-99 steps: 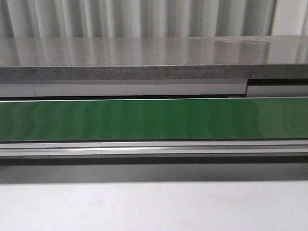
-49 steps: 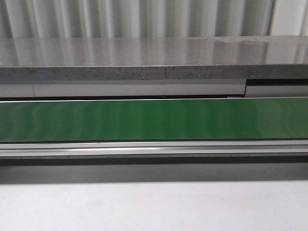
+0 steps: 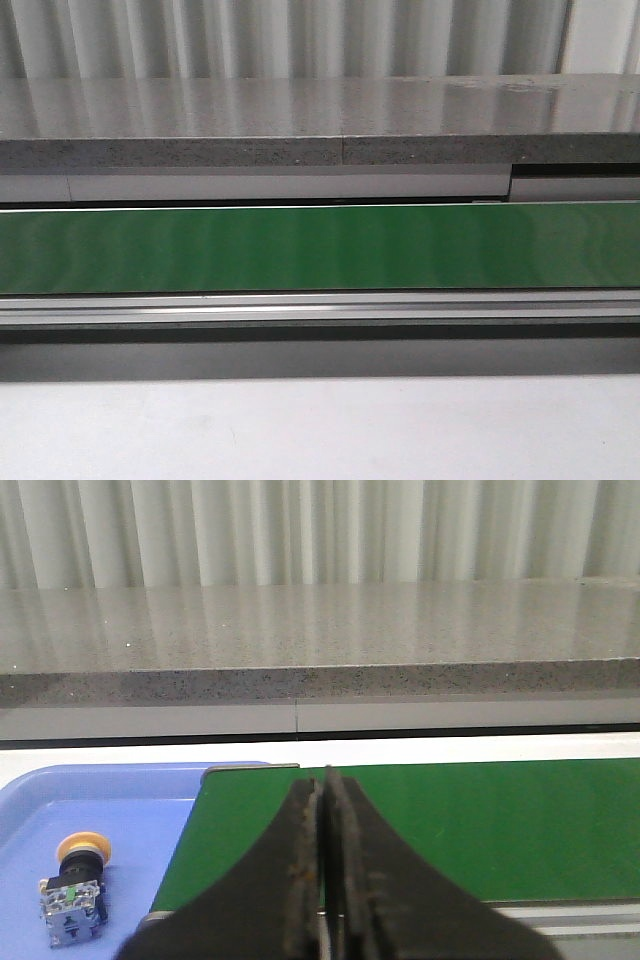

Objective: Move button from right to left

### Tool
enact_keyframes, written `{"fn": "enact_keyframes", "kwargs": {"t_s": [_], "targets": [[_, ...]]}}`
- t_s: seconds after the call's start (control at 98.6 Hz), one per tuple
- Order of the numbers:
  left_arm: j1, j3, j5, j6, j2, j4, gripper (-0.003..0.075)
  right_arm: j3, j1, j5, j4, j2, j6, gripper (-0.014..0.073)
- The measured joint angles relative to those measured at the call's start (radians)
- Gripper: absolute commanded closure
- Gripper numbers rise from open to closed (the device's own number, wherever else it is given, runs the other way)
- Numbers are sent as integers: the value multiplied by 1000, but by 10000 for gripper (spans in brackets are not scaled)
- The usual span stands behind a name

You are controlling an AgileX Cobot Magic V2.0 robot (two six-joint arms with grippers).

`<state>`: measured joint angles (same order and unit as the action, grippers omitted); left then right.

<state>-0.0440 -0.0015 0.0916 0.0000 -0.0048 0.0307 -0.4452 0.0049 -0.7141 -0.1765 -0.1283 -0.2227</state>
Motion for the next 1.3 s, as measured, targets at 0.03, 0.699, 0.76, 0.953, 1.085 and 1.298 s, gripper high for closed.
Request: {"fn": "enact_keyframes", "kwargs": {"t_s": [0.03, 0.699, 0.76, 0.953, 1.085, 1.298], "targets": [[0, 0, 0, 0, 0, 0, 740, 0, 0, 0, 0, 0, 0, 659], [0, 0, 0, 0, 0, -1, 740, 0, 0, 0, 0, 0, 0, 659], [0, 0, 0, 0, 0, -1, 740, 0, 0, 0, 0, 0, 0, 659], [0, 0, 0, 0, 0, -1, 740, 15, -2, 28, 5, 0, 0, 659], [0, 0, 0, 0, 0, -1, 740, 70, -22, 182, 12, 0, 27, 659], [0, 0, 0, 0, 0, -1, 740, 228, -36, 543, 176, 0, 223, 659]]}}
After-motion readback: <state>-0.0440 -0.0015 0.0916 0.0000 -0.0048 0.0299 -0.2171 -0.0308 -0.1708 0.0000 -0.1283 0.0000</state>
